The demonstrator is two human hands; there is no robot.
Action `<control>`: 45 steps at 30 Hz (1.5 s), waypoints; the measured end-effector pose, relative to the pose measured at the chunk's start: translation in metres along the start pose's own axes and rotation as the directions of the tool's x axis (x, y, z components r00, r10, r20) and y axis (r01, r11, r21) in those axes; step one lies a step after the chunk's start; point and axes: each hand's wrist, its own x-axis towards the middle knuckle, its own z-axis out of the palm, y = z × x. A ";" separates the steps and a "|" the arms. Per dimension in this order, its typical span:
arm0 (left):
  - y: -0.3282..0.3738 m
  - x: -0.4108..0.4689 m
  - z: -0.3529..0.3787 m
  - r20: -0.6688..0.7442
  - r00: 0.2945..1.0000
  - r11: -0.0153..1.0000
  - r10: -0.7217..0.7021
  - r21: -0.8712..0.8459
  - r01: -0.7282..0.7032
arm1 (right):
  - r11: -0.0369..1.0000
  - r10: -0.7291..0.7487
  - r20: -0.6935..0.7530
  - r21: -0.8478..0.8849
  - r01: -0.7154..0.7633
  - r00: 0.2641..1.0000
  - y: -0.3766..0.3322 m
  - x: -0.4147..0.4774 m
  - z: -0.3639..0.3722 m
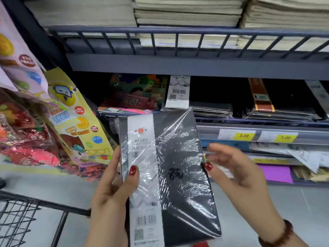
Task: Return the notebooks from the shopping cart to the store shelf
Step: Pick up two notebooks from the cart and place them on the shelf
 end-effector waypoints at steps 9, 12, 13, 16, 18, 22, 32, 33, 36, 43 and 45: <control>0.016 0.036 0.038 0.281 0.959 1.000 -0.023 -0.001 0.024 | 0.881 0.223 -0.018 0.431 -0.194 0.975 -0.022 0.011 0.001; 0.015 0.037 0.041 0.364 0.931 0.997 0.019 0.061 -0.044 | 0.857 0.252 -0.097 0.484 -0.176 0.963 -0.023 0.026 -0.002; 0.013 0.036 0.040 0.381 0.924 0.996 0.036 0.058 -0.063 | 0.853 0.266 -0.118 0.491 -0.177 0.957 -0.021 0.032 -0.003; 0.006 0.031 0.033 0.459 0.884 0.986 0.089 0.084 -0.143 | 0.872 0.242 -0.104 0.459 -0.170 0.965 -0.024 0.046 -0.007; 0.006 0.031 0.033 0.544 0.829 0.959 0.132 0.140 -0.245 | 0.938 0.212 0.007 0.280 -0.205 0.977 -0.029 0.052 -0.014; 0.012 0.041 0.043 0.511 0.832 0.906 0.218 0.210 -0.367 | 0.919 0.240 0.149 -0.353 -0.175 0.959 -0.042 0.053 -0.023; 0.017 0.085 0.069 0.376 0.874 0.705 0.307 0.527 -0.474 | 0.862 -0.082 -0.085 -0.506 0.028 0.993 -0.017 0.082 -0.021; 0.017 0.089 0.073 0.374 0.876 0.693 0.305 0.544 -0.473 | 0.870 -0.071 -0.075 -0.493 0.025 0.995 -0.016 0.087 -0.021; 0.020 0.101 0.080 0.380 0.881 0.690 0.282 0.558 -0.461 | 0.885 -0.051 -0.085 -0.466 0.005 0.995 -0.013 0.101 -0.022; 0.017 0.120 0.089 0.357 0.897 0.707 0.262 0.562 -0.430 | 0.830 -0.028 -0.052 -0.558 -0.005 0.998 -0.014 0.119 -0.027; 0.016 0.118 0.090 0.366 0.898 0.716 0.245 0.557 -0.422 | 0.832 -0.025 -0.055 -0.554 -0.010 0.998 -0.012 0.118 -0.026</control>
